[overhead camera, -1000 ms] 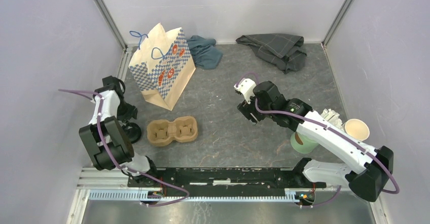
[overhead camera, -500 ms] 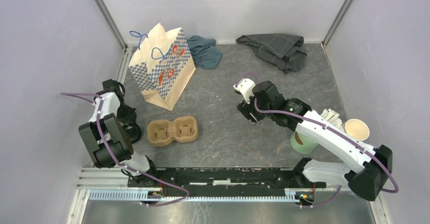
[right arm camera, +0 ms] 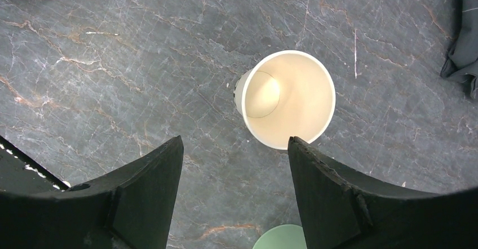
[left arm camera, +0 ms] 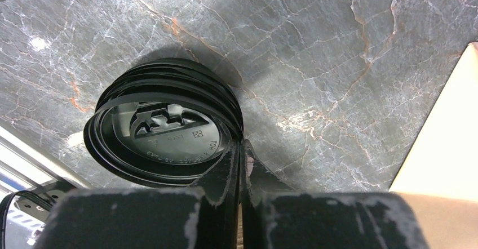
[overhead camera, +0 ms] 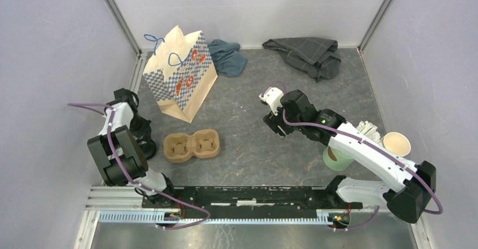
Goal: Pack the takeout coffee
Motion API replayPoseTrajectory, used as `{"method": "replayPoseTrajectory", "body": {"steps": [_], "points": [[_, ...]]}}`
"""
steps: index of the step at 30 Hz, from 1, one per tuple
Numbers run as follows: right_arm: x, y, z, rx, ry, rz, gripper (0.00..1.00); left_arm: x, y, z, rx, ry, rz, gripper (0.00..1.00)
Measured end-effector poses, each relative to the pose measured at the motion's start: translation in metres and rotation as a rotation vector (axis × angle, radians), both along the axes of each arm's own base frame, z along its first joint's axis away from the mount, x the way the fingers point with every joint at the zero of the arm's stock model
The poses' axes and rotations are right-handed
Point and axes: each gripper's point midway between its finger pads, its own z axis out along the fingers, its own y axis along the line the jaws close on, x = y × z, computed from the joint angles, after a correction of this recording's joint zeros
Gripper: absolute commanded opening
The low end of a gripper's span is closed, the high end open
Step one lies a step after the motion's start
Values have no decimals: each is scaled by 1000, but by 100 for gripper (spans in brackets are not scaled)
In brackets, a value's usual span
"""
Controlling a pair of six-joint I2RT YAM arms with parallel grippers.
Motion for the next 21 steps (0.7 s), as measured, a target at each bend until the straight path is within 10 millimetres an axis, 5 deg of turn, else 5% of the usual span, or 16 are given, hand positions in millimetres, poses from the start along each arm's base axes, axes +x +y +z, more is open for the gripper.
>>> {"method": "replayPoseTrajectory", "body": {"steps": [21], "points": [[-1,0,1,3,-3,2,75,-9,6,43,45,17,13,2]]}}
